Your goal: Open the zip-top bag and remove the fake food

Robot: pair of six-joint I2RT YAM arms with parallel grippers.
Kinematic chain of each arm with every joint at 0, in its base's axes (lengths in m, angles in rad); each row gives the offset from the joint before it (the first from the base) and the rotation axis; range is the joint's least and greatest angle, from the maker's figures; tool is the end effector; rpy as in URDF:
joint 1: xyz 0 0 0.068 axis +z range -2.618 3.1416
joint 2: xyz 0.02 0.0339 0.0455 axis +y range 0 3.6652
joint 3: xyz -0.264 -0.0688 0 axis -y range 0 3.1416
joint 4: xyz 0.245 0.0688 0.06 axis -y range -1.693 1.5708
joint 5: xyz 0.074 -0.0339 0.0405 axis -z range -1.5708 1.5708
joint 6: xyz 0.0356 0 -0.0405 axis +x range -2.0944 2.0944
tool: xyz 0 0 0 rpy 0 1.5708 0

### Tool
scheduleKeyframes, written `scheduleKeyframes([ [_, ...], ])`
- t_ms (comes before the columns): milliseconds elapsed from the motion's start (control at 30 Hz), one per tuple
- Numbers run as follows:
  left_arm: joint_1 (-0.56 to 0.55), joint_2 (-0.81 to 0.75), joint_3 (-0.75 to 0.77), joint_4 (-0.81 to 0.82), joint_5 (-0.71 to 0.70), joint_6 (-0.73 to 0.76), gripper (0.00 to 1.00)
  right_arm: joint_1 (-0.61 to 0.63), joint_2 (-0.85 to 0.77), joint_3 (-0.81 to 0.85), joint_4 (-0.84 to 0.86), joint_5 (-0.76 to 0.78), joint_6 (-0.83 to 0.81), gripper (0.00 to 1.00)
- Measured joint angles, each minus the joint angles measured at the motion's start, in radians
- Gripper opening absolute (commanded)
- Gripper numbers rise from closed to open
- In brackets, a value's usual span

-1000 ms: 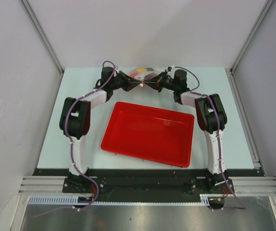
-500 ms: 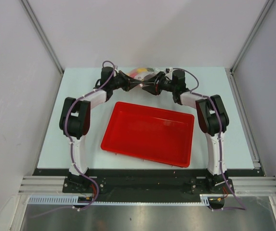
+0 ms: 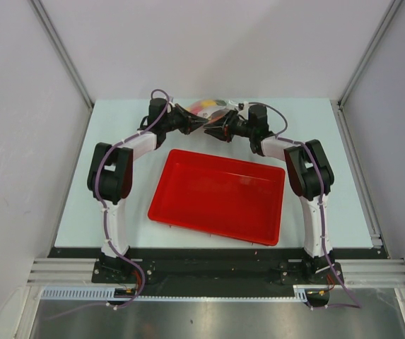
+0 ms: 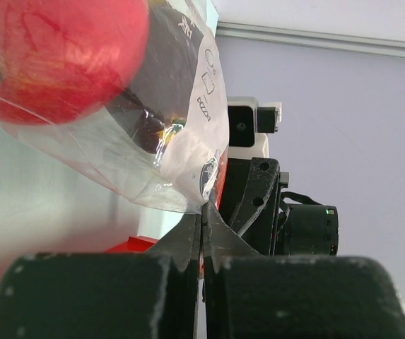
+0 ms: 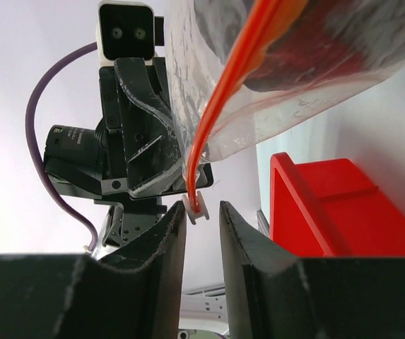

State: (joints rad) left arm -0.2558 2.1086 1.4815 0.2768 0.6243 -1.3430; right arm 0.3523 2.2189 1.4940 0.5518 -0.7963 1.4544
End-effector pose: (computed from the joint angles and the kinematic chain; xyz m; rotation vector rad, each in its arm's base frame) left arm 0.4644 -0.1430 0.2097 -0.7066 2.1206 -1.5836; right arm 0.4605 0.1964 0.1894 0.4551 2.1216 1.8829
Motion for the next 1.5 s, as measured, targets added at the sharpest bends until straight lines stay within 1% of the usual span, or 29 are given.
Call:
scheduleKeyframes([
  [133,-0.001,0.0,0.0,-0.002,0.0,0.001,0.0,-0.003,0.0,0.0,0.0,0.0,-0.002,0.3],
  [200,-0.001,0.0,0.0,-0.003,0.0,0.007,0.0,-0.005,0.0,0.0,-0.001,0.0,-0.008,0.27],
  [233,-0.001,0.0,0.0,-0.004,0.0,0.008,0.0,-0.007,0.0,0.0,-0.001,0.0,-0.011,0.25],
  [267,-0.001,0.0,0.0,-0.006,0.0,0.009,0.0,-0.008,0.0,0.0,-0.001,0.0,-0.013,0.2],
  [333,-0.002,0.0,0.0,-0.007,0.0,0.01,0.0,-0.011,0.0,0.0,0.0,-0.001,-0.016,0.15],
  [367,-0.002,0.0,0.0,-0.007,0.0,0.011,0.0,-0.012,0.0,0.0,0.0,-0.003,-0.016,0.08],
  [467,-0.002,0.0,0.0,-0.01,0.0,0.015,0.0,-0.013,0.0,0.0,0.002,-0.006,-0.016,0.0],
  [733,-0.004,-0.001,-0.007,-0.01,0.006,0.045,0.0,-0.033,0.0,0.0,0.002,-0.016,-0.019,0.0],
  [1200,-0.002,-0.01,-0.053,0.039,0.064,0.06,0.0,-0.136,-0.002,-0.006,-0.05,-0.015,-0.027,0.0],
  [1333,0.003,-0.027,-0.069,0.043,0.076,0.06,0.0,-0.184,0.0,0.005,-0.084,-0.017,-0.051,0.0],
  [1500,0.021,-0.06,-0.089,0.042,0.088,0.06,0.0,-0.28,0.039,0.081,-0.156,-0.017,-0.105,0.0],
])
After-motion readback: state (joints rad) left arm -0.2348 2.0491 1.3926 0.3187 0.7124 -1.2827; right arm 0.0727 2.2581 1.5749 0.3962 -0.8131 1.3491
